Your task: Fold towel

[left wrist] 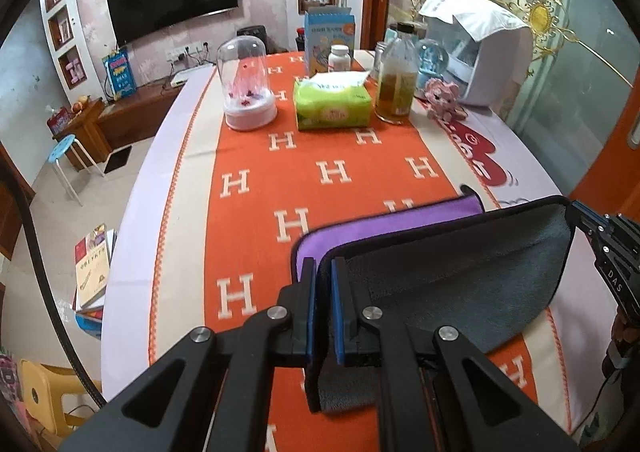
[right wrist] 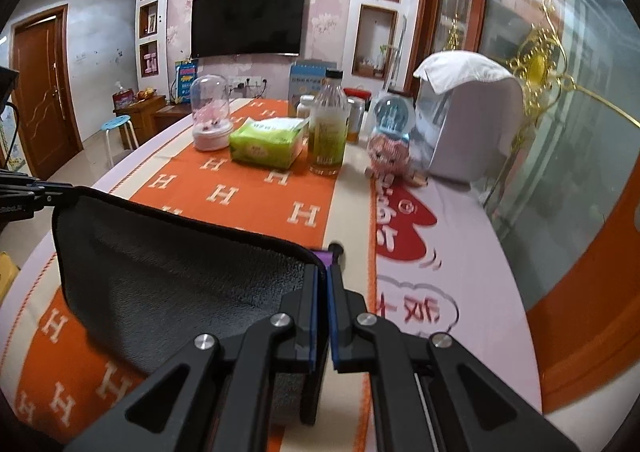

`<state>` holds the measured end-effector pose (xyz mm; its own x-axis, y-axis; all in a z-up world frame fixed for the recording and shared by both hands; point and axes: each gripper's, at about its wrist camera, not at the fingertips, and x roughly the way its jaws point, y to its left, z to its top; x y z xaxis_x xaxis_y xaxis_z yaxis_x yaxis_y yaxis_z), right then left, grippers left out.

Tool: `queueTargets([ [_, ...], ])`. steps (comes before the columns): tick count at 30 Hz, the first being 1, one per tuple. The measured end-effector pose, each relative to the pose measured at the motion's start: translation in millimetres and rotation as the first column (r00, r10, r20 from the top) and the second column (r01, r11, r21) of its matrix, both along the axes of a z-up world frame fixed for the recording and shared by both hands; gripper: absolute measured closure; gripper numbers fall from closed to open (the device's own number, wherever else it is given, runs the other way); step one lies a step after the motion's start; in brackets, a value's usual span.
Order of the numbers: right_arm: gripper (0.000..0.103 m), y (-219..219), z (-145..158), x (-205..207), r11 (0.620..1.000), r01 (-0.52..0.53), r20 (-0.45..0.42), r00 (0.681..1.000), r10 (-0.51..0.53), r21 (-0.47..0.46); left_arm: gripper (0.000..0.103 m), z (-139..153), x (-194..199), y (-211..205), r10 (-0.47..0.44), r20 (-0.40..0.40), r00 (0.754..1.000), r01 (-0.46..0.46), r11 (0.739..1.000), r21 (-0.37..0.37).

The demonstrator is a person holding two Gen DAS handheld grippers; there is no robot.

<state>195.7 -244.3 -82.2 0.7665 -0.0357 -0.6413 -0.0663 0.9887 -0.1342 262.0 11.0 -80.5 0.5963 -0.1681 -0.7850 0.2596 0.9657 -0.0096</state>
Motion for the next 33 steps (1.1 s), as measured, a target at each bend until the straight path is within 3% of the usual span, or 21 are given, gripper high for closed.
queueTargets([
  [13,0.099,4.9,-37.9,56.9,0.995,0.003,0.054,0.999,0.002,-0.098,0.097,-44.9,60.3,-2.4,0.047,-0.016,0.999,-0.047,0.999,-0.009],
  [22,0.098,2.5,-67.8,76.2,0.998,0.023,0.008,1.0,-0.023,-0.055,0.096,-78.9,85.5,-5.0,0.077,-0.072,0.994,-0.078,0.997,-0.019],
  [28,0.093,2.5,-84.1,87.1,0.999,0.018,-0.053,0.998,-0.02,-0.033,0.072,-87.7,91.7,-6.3,0.087,-0.097,0.991,-0.088,0.996,-0.002],
  [31,0.085,1.7,-87.0,89.5,0.999,0.025,-0.067,0.997,-0.026,-0.023,0.068,-88.8,93.8,-4.4,0.094,-0.108,0.99,-0.095,0.995,-0.008],
  [33,0.074,1.3,-88.5,90.6,0.999,0.026,-0.075,0.997,-0.027,-0.022,0.063,-89.8,93.8,-3.5,0.1,-0.116,0.988,-0.101,0.995,-0.006],
])
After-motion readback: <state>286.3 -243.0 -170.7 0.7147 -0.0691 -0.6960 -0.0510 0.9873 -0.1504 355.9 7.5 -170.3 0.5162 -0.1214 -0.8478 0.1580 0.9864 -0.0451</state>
